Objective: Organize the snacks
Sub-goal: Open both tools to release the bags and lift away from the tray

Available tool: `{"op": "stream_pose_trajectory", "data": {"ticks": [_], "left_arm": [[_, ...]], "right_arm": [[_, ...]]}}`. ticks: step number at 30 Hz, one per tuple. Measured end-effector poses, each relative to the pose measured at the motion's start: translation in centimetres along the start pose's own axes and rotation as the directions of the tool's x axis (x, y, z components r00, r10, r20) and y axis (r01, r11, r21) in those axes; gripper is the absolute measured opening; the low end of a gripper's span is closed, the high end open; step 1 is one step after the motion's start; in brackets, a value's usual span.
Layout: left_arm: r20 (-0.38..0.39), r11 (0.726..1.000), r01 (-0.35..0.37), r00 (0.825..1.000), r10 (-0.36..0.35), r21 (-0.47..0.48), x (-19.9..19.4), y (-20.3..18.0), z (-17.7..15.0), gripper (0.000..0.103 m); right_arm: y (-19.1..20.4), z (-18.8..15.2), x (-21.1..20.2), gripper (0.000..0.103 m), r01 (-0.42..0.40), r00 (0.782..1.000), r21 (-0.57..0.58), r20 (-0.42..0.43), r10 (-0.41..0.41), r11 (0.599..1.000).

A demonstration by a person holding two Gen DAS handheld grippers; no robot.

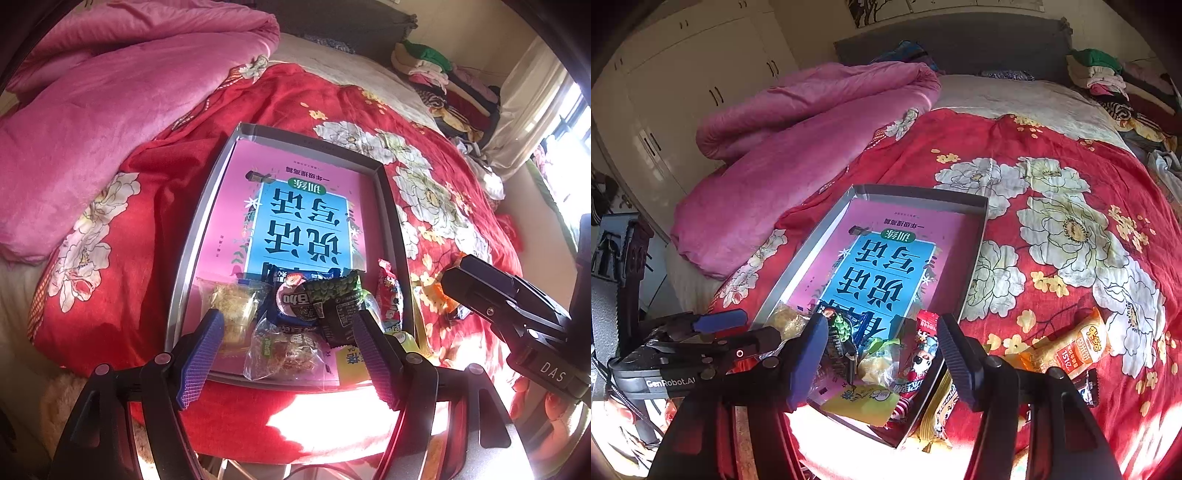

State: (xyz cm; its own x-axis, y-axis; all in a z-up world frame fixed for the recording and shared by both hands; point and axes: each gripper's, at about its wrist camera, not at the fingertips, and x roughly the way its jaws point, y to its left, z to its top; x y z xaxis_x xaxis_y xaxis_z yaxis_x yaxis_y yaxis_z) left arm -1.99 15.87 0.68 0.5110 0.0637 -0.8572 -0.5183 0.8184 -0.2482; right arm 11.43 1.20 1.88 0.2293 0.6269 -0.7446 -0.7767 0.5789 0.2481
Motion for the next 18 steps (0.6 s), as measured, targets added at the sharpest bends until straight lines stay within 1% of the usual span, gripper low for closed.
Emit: {"op": "stream_pose_trajectory", "data": {"ticks": [5, 18], "left_arm": [[0.009, 1.000, 0.010, 1.000, -0.010, 0.012, -0.5, -0.7, 0.1, 0.075], [0.018, 0.999, 0.032, 0.999, -0.033, 0.038, -1.2, -2.2, 0.2, 0.075]], "right_arm": [[-0.6, 0.1, -0.9, 0.066, 0.010, 1.000, 0.013, 0.025, -0.010, 1.000], [-2.7, 0.3, -2.9, 0.067, 0.053, 0.995, 0.052, 0.077, -0.057, 0.997]]}}
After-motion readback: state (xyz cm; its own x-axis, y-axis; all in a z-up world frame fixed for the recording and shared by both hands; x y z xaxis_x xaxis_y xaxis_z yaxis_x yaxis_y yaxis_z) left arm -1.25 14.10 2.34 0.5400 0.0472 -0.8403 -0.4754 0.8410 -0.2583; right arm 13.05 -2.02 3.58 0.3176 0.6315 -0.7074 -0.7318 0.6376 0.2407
